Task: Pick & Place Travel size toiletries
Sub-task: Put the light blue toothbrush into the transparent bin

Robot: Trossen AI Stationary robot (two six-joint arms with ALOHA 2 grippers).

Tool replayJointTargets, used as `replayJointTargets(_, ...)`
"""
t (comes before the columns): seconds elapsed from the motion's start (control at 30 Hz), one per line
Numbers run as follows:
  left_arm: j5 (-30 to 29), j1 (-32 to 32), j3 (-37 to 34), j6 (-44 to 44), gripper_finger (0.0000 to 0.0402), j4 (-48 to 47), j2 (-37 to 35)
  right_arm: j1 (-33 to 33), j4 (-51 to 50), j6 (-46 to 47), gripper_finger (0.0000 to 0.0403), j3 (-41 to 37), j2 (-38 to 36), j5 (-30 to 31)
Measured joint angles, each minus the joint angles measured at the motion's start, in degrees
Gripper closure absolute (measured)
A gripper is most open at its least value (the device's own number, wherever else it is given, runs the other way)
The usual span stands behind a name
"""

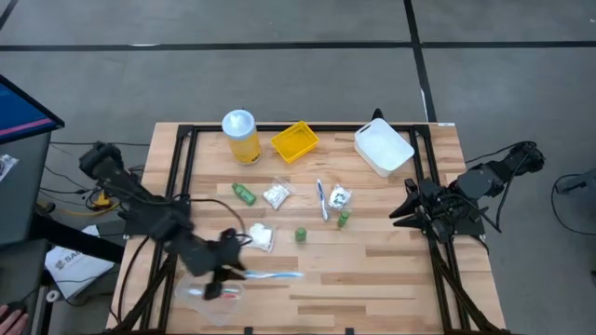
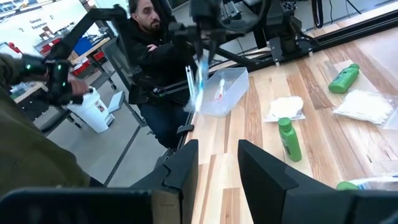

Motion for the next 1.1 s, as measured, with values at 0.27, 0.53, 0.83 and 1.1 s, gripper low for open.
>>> replayJointTargets(0.27,8.1,-11.3,0.0,-20.2,0.0322,-14.5,-7.7,0.0,-0.6,-0.4,0.0296,0.0,0.0,0.0)
replayJointTargets(0.53,13.9,-18.3,0.0,-29.2,0.0323,-22.7,-5.7,0.0,-0.7,-0.6,0.0296,0.0,0.0,0.0)
replayJointTargets(0.83,17.1,-20.5,0.0,-32.1,0.0322,-24.1,-0.3,0.0,-0.7,-0.6,0.0296,0.0,0.0,0.0)
replayJointTargets(1.1,16.7,-20.3,0.0,-30.3,0.0322,-23.8,3.1,0.0,-0.7,-0.6,0.0296,0.0,0.0,0.0)
